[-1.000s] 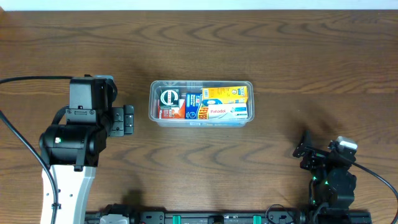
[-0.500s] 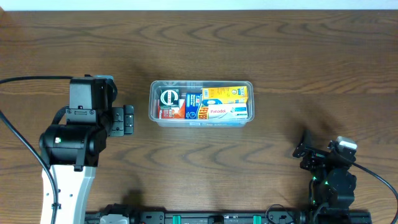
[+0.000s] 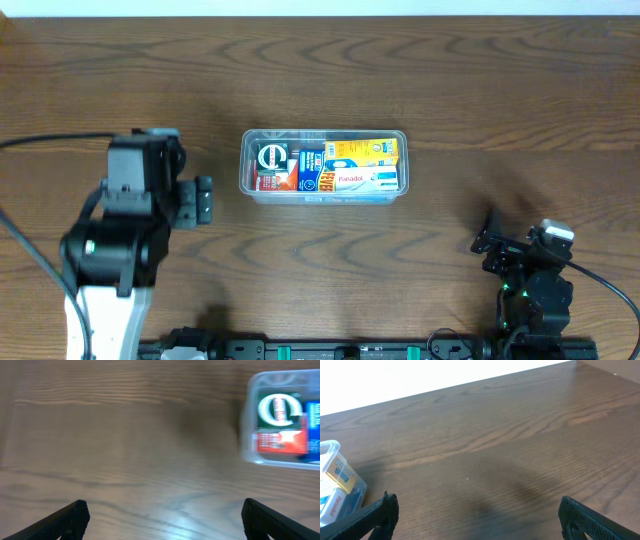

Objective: Pack container

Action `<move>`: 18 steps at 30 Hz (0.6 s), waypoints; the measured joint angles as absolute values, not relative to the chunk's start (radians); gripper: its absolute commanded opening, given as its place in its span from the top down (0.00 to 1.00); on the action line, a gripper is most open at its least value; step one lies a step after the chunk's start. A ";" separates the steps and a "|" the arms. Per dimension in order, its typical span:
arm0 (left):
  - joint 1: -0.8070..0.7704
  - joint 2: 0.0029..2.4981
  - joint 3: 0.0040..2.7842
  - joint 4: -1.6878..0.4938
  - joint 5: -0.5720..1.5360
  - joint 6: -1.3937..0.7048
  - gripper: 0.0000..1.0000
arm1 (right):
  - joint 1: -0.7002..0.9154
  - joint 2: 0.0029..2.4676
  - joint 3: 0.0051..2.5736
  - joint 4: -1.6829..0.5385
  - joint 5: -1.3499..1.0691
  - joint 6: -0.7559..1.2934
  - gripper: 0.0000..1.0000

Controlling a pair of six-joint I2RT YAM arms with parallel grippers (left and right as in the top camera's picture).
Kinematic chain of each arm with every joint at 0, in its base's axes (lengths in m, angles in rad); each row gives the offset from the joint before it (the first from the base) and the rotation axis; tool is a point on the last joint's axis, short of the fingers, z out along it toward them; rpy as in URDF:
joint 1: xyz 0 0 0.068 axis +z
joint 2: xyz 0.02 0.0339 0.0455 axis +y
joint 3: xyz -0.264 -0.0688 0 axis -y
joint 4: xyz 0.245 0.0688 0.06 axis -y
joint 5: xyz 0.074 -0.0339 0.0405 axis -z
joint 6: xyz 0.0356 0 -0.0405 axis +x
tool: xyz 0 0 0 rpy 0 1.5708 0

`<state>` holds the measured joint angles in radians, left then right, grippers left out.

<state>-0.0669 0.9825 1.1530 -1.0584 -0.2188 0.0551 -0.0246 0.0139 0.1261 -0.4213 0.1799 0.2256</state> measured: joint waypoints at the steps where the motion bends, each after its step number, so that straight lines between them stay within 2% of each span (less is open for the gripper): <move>1: -0.067 0.949 1.134 -1.060 -0.238 0.055 0.02 | -0.025 0.014 0.126 -0.421 0.180 0.226 0.01; 12: -0.026 0.588 0.823 -1.044 -0.300 0.055 0.02 | -0.025 0.012 0.126 -0.421 0.180 0.226 0.01; 18: -0.010 0.442 0.655 -0.818 -0.253 0.051 0.02 | -0.025 0.012 0.126 -0.422 0.179 0.226 0.01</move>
<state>-0.0097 0.4416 0.6548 -0.8181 -0.2535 0.0509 -0.0246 0.0124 0.1257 -0.4217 0.1795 0.2256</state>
